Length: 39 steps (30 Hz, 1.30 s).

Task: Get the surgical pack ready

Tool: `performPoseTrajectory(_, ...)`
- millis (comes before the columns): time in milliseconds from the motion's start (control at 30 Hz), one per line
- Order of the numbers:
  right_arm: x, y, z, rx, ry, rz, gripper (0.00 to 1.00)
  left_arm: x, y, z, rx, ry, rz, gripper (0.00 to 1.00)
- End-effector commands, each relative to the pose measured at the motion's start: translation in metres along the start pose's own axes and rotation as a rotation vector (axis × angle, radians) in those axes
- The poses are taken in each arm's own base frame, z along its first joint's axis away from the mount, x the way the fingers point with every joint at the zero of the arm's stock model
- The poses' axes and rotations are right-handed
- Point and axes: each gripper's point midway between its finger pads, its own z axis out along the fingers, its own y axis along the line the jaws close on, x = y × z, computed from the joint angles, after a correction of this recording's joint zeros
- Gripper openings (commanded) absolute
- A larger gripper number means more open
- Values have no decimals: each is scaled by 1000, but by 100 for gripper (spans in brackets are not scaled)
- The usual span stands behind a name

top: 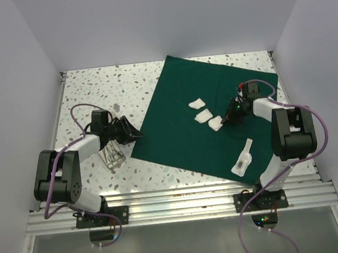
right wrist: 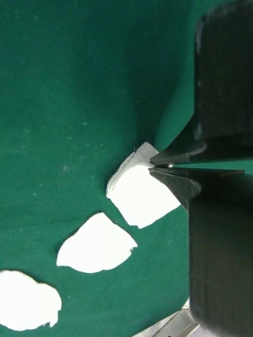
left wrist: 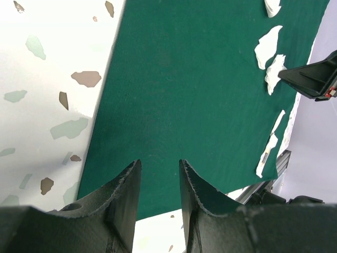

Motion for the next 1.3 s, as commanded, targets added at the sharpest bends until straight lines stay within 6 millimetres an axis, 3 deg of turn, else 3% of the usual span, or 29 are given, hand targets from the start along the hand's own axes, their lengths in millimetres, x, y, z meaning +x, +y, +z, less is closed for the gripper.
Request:
performPoseTrajectory(0, -11, -2, -5, 28, -30, -21, 12, -16, -17, 2, 53, -38, 59, 39)
performPoseTrajectory(233, -2, -1, -6, 8, -24, -9, 34, -17, -18, 1, 56, -40, 63, 39)
performPoseTrajectory(700, 5, -2, 18, -43, -15, 85, 38, -15, -19, 3, 57, -32, 59, 39)
performPoseTrajectory(967, -1, -1, 18, -44, -58, 109, 27, -14, -20, 3, 57, -29, 69, 39)
performPoseTrajectory(1000, -2, 0, 17, -49, -65, 104, 17, -13, -20, 3, 60, -25, 70, 40)
performPoseTrajectory(1067, -5, 2, 14, -57, -80, 90, 6, -12, -24, 1, 73, -27, 89, 43)
performPoseTrajectory(1100, -9, 7, 8, -71, -100, 65, 0, -11, -27, 0, 89, -22, 100, 46)
performPoseTrajectory(1267, -12, 36, -21, -159, -114, -59, 0, 3, -62, -14, 230, -16, 216, 58)
